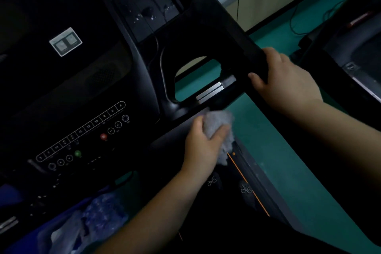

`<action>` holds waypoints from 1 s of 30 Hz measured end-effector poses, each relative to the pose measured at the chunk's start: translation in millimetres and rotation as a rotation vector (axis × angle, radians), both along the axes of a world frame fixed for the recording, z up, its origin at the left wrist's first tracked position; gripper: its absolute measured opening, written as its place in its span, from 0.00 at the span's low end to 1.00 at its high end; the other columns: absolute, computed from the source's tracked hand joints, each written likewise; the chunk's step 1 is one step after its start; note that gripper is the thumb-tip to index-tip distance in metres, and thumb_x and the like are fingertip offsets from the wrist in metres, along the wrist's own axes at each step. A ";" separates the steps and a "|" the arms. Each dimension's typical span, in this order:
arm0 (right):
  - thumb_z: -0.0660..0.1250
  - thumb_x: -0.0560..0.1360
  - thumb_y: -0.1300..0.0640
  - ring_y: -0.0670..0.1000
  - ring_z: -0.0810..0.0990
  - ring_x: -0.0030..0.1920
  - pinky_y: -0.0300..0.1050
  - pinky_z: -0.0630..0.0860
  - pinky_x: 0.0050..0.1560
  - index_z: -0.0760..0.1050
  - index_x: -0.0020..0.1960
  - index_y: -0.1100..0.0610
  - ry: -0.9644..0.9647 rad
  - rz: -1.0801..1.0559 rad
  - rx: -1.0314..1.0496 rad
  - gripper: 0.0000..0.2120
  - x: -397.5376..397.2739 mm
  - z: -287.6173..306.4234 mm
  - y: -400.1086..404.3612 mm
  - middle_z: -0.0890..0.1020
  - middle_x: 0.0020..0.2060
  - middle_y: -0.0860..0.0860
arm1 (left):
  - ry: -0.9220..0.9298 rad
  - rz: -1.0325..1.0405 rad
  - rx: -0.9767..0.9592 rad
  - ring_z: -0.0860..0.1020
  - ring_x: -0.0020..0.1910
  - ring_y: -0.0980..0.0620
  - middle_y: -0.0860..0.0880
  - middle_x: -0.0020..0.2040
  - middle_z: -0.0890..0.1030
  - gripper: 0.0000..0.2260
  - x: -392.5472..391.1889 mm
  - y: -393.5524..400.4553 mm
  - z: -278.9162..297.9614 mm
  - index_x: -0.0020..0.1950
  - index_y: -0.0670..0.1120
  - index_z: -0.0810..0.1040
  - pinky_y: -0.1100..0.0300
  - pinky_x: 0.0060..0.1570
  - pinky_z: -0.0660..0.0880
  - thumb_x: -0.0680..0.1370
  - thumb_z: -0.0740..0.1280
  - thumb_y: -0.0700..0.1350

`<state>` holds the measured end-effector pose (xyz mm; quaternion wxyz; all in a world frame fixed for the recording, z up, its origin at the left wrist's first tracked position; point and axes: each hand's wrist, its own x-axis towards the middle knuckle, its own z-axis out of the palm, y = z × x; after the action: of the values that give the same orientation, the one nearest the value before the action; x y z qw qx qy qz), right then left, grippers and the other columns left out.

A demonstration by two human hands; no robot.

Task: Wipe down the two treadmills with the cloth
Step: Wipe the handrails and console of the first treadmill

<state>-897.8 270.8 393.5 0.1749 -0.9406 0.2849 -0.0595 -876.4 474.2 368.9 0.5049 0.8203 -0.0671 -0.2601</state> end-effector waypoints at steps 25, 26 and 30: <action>0.60 0.78 0.43 0.65 0.77 0.54 0.56 0.73 0.48 0.59 0.71 0.55 0.022 0.017 0.013 0.27 1.6 1.5 -2.5 0.73 0.61 0.61 | -0.127 0.816 -0.021 0.77 0.40 0.57 0.57 0.42 0.76 0.11 2.7 6.0 -38.9 0.48 0.47 0.73 0.70 0.41 0.73 0.72 0.74 0.41; 0.60 0.78 0.43 0.65 0.77 0.54 0.56 0.73 0.48 0.59 0.71 0.55 0.023 0.016 0.014 0.27 2.0 1.2 -2.6 0.73 0.61 0.61 | -0.136 0.799 -0.024 0.77 0.39 0.55 0.57 0.40 0.76 0.10 4.4 -3.2 -37.5 0.47 0.47 0.74 0.69 0.40 0.73 0.72 0.74 0.40; 0.60 0.78 0.43 0.65 0.77 0.55 0.56 0.74 0.49 0.59 0.71 0.55 0.018 0.020 0.011 0.27 2.4 -0.3 -3.6 0.73 0.62 0.61 | -0.070 0.642 -0.157 0.76 0.34 0.57 0.53 0.34 0.77 0.10 8.5 -63.8 -38.3 0.43 0.45 0.74 0.62 0.38 0.75 0.71 0.73 0.35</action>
<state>-895.4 267.2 393.2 0.1779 -0.9429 0.2776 -0.0477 -867.9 410.4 330.5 0.6200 0.7667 0.1578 -0.0533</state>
